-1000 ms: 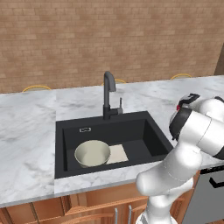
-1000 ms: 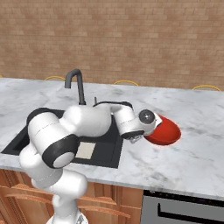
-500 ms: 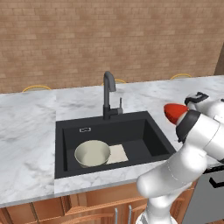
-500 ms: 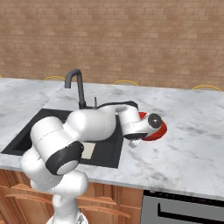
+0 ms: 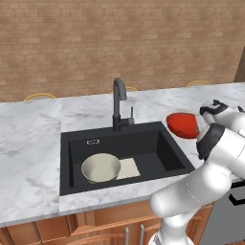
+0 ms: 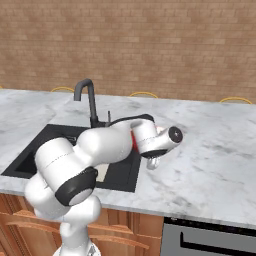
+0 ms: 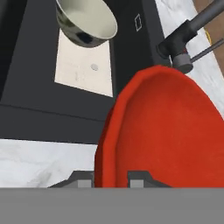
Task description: Pick the bowl and bowl and place them in the sink. Then turn on the water.
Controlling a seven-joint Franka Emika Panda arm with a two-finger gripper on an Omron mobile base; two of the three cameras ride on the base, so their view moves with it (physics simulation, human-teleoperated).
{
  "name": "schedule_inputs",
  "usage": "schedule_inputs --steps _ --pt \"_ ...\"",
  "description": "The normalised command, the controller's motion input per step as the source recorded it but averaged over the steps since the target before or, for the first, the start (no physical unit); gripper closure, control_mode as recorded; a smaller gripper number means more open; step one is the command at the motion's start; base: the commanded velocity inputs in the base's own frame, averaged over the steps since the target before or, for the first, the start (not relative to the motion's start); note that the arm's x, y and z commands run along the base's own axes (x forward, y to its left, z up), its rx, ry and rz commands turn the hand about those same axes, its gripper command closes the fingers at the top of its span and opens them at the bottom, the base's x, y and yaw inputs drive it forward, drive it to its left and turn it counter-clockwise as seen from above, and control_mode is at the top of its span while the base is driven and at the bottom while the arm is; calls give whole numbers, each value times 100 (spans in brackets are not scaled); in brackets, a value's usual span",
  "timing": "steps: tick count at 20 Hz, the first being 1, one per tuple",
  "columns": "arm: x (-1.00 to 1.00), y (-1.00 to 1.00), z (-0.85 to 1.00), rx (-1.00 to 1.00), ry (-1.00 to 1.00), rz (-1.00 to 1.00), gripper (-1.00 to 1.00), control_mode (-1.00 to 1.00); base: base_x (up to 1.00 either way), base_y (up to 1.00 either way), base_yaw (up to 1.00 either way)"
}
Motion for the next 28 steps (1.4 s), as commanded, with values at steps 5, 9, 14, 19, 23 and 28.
schedule_inputs --steps 5,9,14,19,23,28 --pt "0 42 0 -14 -4 30 100 -100 0 0 0" --pt "0 58 -4 -1 0 39 100 -100 0 0 0" --pt "0 75 -13 0 0 33 100 -100 0 0 0" --pt "0 94 -15 0 8 24 100 -100 0 0 0" --pt "0 81 -26 0 5 24 100 -100 0 0 0" --pt "11 67 -34 0 0 25 100 -100 0 0 0"
